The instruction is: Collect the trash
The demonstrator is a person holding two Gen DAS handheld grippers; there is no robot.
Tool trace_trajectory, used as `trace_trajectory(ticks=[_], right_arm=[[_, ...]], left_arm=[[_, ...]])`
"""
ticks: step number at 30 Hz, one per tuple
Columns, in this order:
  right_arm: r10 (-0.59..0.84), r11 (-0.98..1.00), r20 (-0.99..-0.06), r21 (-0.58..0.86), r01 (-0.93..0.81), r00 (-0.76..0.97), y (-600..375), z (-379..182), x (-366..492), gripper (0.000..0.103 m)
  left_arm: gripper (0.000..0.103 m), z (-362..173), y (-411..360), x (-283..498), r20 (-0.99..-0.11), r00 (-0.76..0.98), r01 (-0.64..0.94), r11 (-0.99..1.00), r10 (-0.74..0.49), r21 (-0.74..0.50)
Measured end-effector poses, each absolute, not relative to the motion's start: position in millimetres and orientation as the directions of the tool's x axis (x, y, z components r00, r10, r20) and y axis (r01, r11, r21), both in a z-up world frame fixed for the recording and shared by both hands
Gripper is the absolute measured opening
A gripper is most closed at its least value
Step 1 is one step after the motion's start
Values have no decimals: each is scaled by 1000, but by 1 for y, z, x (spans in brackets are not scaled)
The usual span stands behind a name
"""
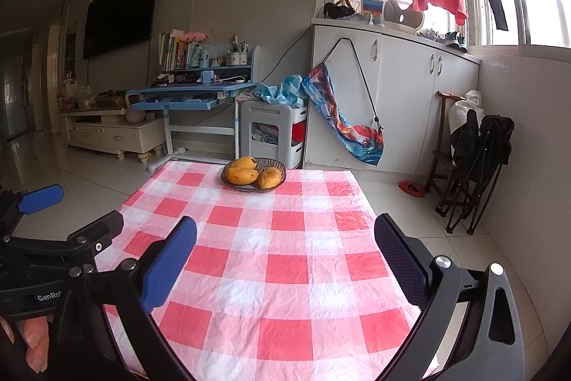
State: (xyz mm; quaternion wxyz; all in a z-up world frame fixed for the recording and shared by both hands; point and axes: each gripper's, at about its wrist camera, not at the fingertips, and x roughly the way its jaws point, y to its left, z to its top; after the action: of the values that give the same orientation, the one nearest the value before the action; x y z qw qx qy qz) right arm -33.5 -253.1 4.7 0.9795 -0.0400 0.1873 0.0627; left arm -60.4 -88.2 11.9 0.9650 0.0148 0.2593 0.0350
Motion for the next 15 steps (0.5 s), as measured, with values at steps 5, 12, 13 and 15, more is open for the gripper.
trace_trajectory(ticks=[5, 12, 13, 15], right_arm=[[108, 989, -367, -53, -137, 924, -253, 4, -33, 95], [110, 990, -361, -42, -134, 926, -254, 4, -30, 95], [109, 991, -361, -39, -132, 926, -255, 4, -30, 95], [108, 991, -362, -34, -128, 926, -256, 5, -29, 95]], left_arm=[[96, 12, -88, -60, -499, 863, -60, 997, 75, 47], [96, 10, -89, -58, -500, 863, -56, 997, 76, 54], [96, 9, -89, -58, -501, 862, -56, 997, 77, 57], [96, 9, -89, -57, -500, 862, -57, 997, 78, 57]])
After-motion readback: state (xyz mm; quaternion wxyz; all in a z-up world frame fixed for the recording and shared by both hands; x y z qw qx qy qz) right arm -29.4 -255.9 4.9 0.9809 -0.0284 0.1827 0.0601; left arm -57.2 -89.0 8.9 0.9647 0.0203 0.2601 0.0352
